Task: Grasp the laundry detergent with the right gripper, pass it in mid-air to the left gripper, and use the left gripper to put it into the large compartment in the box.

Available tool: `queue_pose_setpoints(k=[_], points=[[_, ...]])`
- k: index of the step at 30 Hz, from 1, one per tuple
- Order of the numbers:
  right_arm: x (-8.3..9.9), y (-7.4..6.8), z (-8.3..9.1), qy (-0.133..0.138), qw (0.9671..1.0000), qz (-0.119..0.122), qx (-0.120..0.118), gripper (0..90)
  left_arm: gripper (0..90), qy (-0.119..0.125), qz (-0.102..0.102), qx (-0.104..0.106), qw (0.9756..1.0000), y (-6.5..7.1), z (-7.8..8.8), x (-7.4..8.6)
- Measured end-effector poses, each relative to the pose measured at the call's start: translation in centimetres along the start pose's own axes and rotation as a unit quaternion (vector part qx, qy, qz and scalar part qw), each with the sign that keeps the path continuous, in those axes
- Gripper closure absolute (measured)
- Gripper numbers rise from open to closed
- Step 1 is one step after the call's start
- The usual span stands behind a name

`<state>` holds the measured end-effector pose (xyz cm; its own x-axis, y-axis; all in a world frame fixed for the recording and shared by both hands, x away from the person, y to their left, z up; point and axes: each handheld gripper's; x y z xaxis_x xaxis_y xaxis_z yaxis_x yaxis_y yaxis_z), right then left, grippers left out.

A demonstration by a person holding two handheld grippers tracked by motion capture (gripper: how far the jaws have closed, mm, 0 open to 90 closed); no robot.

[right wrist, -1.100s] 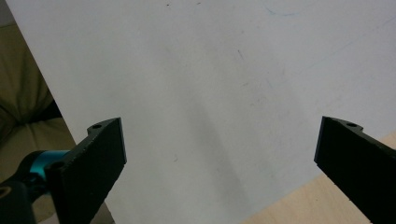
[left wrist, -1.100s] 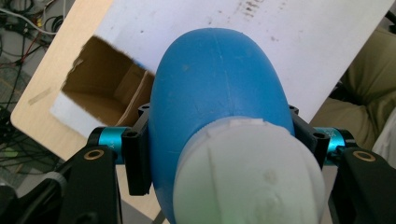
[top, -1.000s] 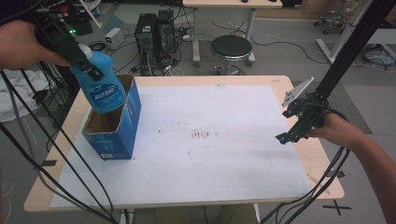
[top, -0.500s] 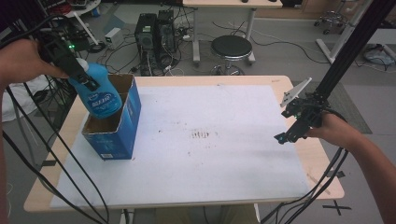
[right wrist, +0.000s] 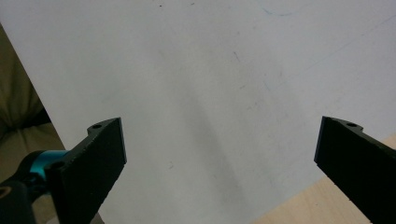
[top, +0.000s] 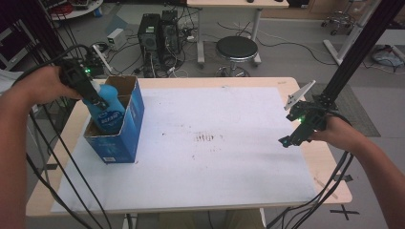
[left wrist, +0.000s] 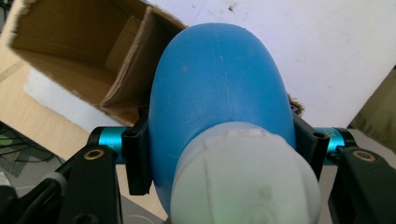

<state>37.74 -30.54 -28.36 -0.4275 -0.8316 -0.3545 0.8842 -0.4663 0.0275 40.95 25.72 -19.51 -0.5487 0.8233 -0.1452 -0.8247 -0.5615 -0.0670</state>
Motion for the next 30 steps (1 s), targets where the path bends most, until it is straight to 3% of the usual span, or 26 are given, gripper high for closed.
queue_pose_setpoints(k=[13,30], points=[[0.0,0.0,-0.7,-0.005,1.0000,0.001,-0.004,1.1,37.7,-0.021,-0.005,0.007,0.9997,-0.2,-5.3,0.1],[0.2,0.2,-1.4,-0.010,0.9999,-0.004,-0.010,1.2,37.6,-0.047,-0.007,0.023,0.9986,-0.9,-8.5,0.5]])
Point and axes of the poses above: each handheld gripper's, and its own axes: z roughly backward along the jaws, x roughly out of its underside, y roughly to its right, and after that the axes turned 4 degrees about -y, right-handed
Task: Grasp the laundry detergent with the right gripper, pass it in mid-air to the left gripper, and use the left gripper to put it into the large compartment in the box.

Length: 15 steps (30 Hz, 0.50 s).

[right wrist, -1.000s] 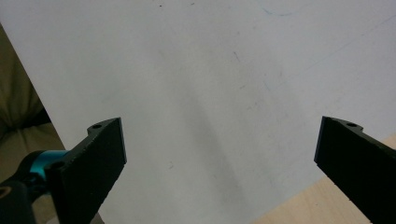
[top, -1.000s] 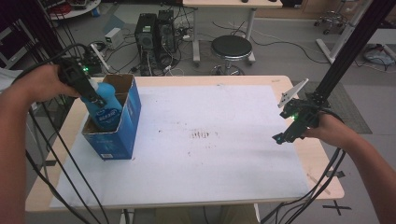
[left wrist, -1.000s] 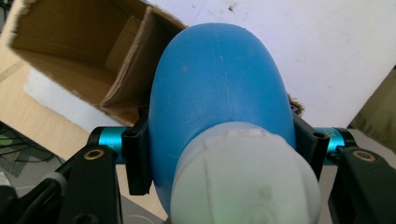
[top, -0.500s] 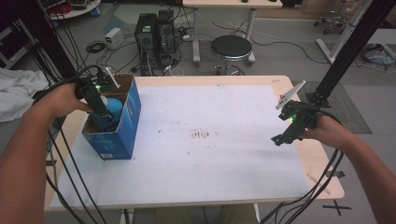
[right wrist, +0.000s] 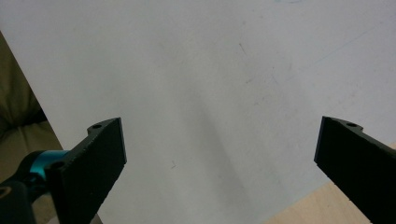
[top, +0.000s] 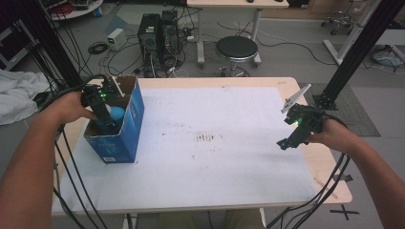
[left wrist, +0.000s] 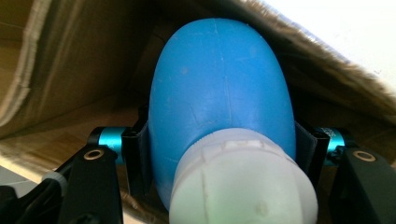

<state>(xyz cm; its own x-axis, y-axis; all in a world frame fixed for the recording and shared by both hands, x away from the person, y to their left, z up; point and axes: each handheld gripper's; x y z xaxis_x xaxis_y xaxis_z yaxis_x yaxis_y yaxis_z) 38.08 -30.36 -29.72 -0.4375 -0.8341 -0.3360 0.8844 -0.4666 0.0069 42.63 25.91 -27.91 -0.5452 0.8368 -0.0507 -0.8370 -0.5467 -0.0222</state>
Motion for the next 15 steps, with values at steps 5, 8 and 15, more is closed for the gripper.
queue_pose_setpoints(k=[5,8,15], points=[[0.0,0.0,0.0,-0.001,1.0000,-0.001,0.000,1.1,37.6,0.009,0.003,0.004,0.9999,-0.1,-0.2,0.0],[-0.1,0.0,0.0,0.000,1.0000,-0.002,0.001,1.2,37.5,0.009,0.004,0.004,0.9999,-0.2,-0.1,0.0],[-0.1,-0.1,0.0,0.002,1.0000,0.001,0.000,1.1,29.7,0.044,0.030,-0.007,0.9986,-0.4,1.1,0.5]])
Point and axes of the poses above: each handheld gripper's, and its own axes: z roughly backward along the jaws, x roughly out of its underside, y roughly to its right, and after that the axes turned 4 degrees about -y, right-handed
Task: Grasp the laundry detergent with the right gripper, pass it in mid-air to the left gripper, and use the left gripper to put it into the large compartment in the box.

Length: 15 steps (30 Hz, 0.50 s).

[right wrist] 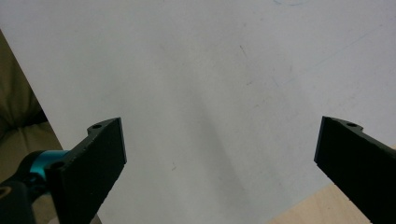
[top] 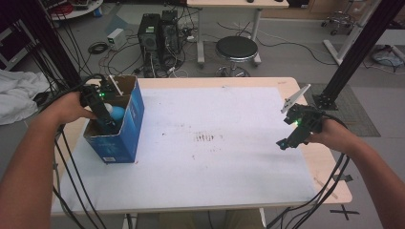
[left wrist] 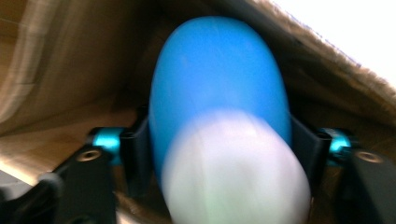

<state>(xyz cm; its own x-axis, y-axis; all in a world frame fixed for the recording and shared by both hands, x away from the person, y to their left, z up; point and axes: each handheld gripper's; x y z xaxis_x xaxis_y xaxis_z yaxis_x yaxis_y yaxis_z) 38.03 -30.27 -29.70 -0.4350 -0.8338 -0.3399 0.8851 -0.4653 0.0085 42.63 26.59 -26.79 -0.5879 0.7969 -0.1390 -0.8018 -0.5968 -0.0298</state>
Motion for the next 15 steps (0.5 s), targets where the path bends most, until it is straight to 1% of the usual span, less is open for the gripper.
queue_pose_setpoints(k=[2,5,6,7,8,9,15], points=[[0.0,0.0,0.0,0.000,1.0000,0.000,0.001,1.2,29.5,0.012,-0.006,-0.002,0.9999,0.1,1.1,0.1],[0.0,0.0,0.0,-0.002,1.0000,-0.001,-0.001,1.2,29.2,0.018,-0.015,-0.013,0.9996,0.2,2.7,0.1],[0.0,-0.1,0.0,0.000,1.0000,0.002,0.000,1.2,26.0,0.024,-0.009,-0.017,0.9995,0.3,3.1,0.1],[0.0,-0.1,0.0,0.000,1.0000,0.002,-0.001,1.1,23.6,0.029,-0.009,-0.019,0.9994,0.4,3.6,0.1],[0.0,-0.1,0.0,0.001,1.0000,0.001,-0.001,1.1,23.6,0.037,-0.009,-0.018,0.9991,0.5,4.1,0.1],[0.0,-0.2,0.0,0.002,1.0000,0.003,0.000,1.1,23.7,0.039,-0.013,-0.021,0.9989,0.6,4.5,0.1],[0.0,-0.3,0.3,0.006,1.0000,0.004,0.001,1.2,23.6,0.052,-0.017,-0.039,0.9978,1.2,7.3,0.1]])
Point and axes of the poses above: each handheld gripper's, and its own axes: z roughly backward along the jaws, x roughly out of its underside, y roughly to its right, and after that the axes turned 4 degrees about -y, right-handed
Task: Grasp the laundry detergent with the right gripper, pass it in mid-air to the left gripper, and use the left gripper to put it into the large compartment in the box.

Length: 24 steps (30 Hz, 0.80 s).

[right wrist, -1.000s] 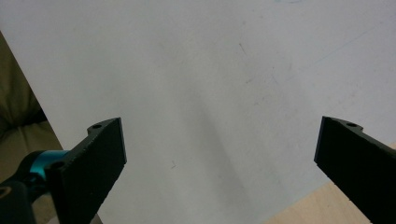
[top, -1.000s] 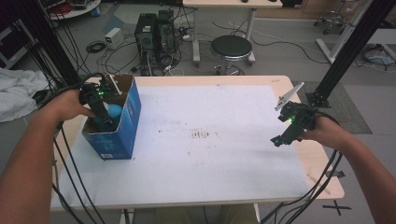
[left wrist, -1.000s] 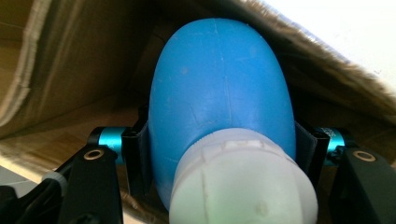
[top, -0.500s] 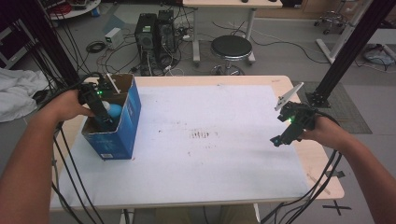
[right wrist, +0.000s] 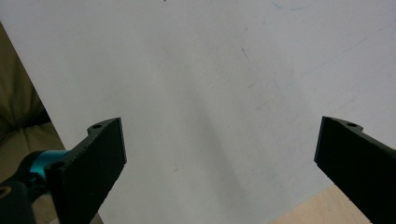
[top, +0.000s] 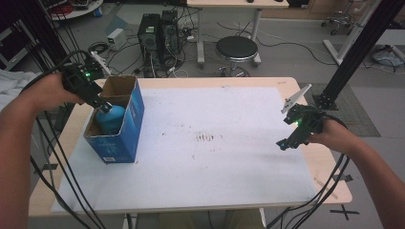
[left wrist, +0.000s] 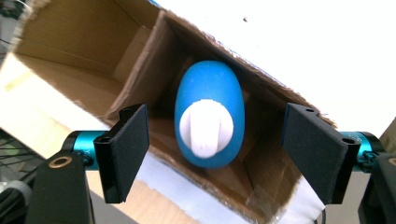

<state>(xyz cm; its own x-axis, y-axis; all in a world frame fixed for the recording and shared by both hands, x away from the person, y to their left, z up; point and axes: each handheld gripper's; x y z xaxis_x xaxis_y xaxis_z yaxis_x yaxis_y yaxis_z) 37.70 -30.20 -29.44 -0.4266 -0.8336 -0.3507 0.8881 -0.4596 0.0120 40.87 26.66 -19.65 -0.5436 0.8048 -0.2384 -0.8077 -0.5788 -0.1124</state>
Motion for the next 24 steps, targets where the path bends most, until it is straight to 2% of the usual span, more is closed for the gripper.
queue_pose_setpoints(k=[3,6,8,9,11,13,15,16,20,24], points=[[0.1,0.0,0.2,0.002,1.0000,-0.001,0.002,1.1,23.7,0.008,-0.005,-0.004,1.0000,0.5,1.3,-0.4],[0.1,0.0,0.4,0.005,1.0000,-0.004,0.003,1.2,23.6,0.020,-0.030,-0.001,0.9993,1.4,2.4,-1.3],[0.1,0.0,0.6,0.006,1.0000,-0.006,0.005,1.1,23.6,0.035,-0.039,0.000,0.9986,1.9,3.0,-2.1],[0.1,0.0,0.6,0.007,0.9999,-0.005,0.006,1.1,23.6,0.040,-0.037,0.000,0.9985,2.0,3.2,-2.5],[0.0,-0.1,0.7,0.006,0.9999,-0.004,0.006,1.1,23.6,0.048,-0.022,0.002,0.9986,2.2,3.5,-3.5],[-0.1,-0.1,1.0,0.010,0.9999,-0.004,0.006,1.1,23.6,0.058,-0.041,0.000,0.9974,2.6,4.0,-4.5],[-0.1,-0.2,1.3,0.013,0.9999,-0.004,0.008,1.1,23.6,0.068,-0.066,0.012,0.9954,3.1,4.3,-5.6],[-0.2,-0.2,1.4,0.014,0.9999,-0.004,0.007,1.1,23.6,0.069,-0.075,0.014,0.9947,3.3,4.4,-6.2],[-0.2,-0.3,1.6,0.015,0.9998,-0.004,0.009,1.1,23.6,0.069,-0.083,0.016,0.9940,4.1,4.1,-8.7],[-0.4,-0.6,1.6,0.014,0.9999,0.000,0.010,1.1,23.6,0.064,-0.110,0.026,0.9915,5.2,3.1,-11.0]])
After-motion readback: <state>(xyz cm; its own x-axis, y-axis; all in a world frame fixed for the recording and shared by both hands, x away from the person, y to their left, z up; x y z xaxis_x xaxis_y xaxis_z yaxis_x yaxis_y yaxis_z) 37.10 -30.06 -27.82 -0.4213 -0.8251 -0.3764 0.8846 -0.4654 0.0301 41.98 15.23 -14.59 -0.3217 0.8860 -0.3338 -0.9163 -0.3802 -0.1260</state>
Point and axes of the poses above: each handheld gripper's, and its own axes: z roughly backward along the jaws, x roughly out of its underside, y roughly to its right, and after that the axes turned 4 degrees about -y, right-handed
